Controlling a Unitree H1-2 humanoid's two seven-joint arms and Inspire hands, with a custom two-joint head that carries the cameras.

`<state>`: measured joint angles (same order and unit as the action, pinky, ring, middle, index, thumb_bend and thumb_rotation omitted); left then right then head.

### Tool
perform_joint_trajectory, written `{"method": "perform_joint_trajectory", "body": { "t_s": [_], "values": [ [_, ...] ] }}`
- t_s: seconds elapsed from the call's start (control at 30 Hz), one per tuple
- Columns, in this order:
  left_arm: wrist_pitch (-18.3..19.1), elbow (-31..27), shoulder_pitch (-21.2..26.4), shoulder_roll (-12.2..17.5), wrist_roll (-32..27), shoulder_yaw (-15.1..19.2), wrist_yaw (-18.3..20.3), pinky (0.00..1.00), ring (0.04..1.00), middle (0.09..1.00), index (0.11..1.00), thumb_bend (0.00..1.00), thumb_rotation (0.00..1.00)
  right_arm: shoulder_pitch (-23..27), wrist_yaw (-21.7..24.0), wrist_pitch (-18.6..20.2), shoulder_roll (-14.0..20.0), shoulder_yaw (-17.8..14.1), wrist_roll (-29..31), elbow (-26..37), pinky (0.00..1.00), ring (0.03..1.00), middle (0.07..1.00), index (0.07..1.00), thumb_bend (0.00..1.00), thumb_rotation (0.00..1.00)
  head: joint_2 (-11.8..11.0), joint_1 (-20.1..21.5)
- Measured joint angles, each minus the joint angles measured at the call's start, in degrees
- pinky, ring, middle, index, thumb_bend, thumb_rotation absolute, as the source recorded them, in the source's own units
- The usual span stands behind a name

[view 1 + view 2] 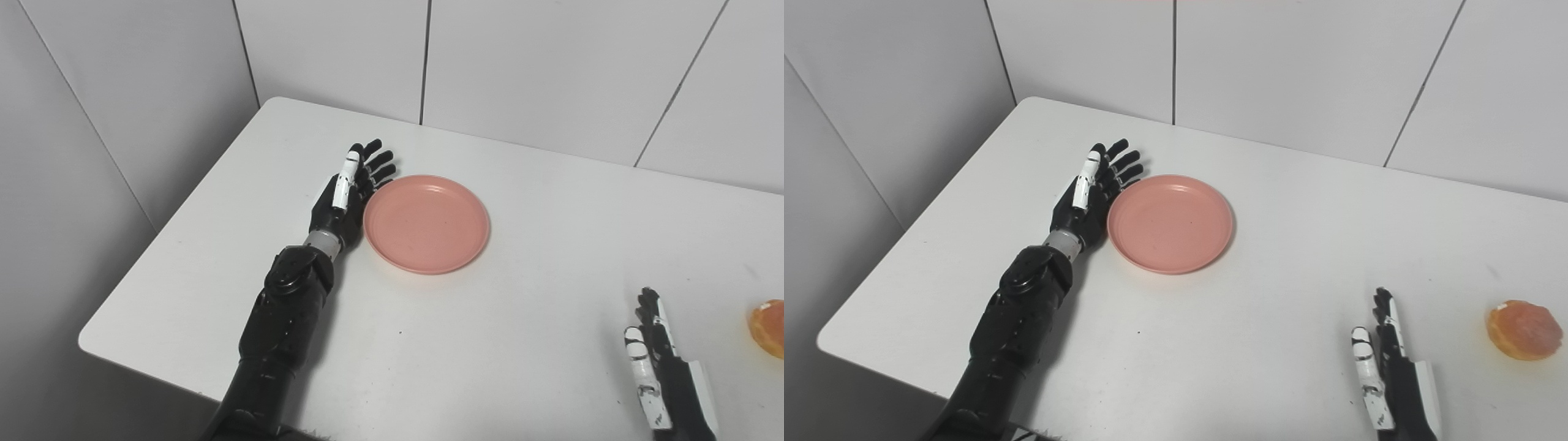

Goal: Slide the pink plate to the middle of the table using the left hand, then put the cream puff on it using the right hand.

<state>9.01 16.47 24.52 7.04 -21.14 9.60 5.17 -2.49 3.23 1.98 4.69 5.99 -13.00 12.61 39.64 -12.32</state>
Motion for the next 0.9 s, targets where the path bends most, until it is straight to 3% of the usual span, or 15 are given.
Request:
{"method": "perform_joint_trajectory", "body": {
  "t_s": [0.5, 0.9],
  "values": [
    [3.4, -4.3, -1.7, -3.7, 0.2, -5.1, 2.2, 0.89, 0.906, 0.910, 0.903, 0.41, 1.00, -0.6, -0.3, 2.4, -2.1, 1.7, -2.5, 1.9, 1.00, 1.000, 1.000, 1.000, 0.24, 1.00, 2.5, 7.9],
    [5.9, -8.1, -3.8, -6.2, 1.6, -8.3, 2.4, 0.89, 0.906, 0.908, 0.892, 0.40, 1.00, -0.5, -0.5, 5.2, -4.4, 2.5, -5.1, 3.1, 0.99, 1.000, 1.000, 1.000, 0.31, 1.00, 4.1, 13.2]
  ]
}}
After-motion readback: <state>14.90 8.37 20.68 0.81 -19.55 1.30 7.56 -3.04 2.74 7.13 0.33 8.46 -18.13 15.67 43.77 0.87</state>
